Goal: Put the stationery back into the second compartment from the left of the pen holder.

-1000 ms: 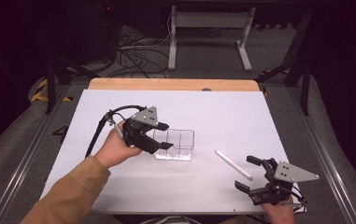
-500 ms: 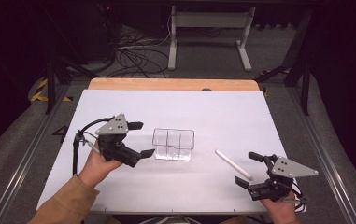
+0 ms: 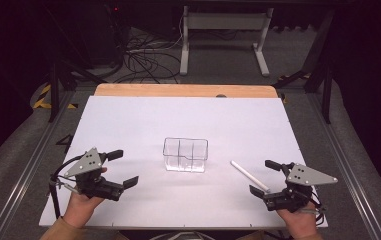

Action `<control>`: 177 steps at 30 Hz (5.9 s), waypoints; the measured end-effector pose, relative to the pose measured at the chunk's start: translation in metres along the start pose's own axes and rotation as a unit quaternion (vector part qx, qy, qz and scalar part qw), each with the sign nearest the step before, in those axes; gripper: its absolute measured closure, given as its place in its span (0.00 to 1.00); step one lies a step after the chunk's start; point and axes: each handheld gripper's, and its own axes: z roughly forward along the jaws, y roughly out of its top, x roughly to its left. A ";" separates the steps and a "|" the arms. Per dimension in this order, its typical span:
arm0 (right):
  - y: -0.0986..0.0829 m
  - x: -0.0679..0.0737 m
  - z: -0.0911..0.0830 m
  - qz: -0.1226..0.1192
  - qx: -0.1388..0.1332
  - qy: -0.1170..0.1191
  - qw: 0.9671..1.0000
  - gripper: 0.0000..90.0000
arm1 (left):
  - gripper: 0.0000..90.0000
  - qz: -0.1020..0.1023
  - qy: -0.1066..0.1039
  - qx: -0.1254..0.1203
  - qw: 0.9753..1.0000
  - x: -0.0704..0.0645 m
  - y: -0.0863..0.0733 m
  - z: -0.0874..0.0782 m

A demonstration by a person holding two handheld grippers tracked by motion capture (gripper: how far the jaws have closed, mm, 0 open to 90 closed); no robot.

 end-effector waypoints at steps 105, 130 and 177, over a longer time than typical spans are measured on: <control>0.017 -0.038 0.113 0.020 0.469 -0.044 0.882 0.87 | 0.03 -0.021 0.056 -0.010 0.998 0.006 -0.025 -0.009; 0.018 -0.037 0.115 0.026 0.473 -0.051 0.879 0.88 | 0.03 -0.031 0.050 -0.014 0.998 0.006 -0.025 -0.008; 0.088 -0.011 0.055 -0.050 0.092 -0.007 0.995 0.88 | 0.03 -0.036 0.064 -0.024 0.997 0.004 -0.030 -0.019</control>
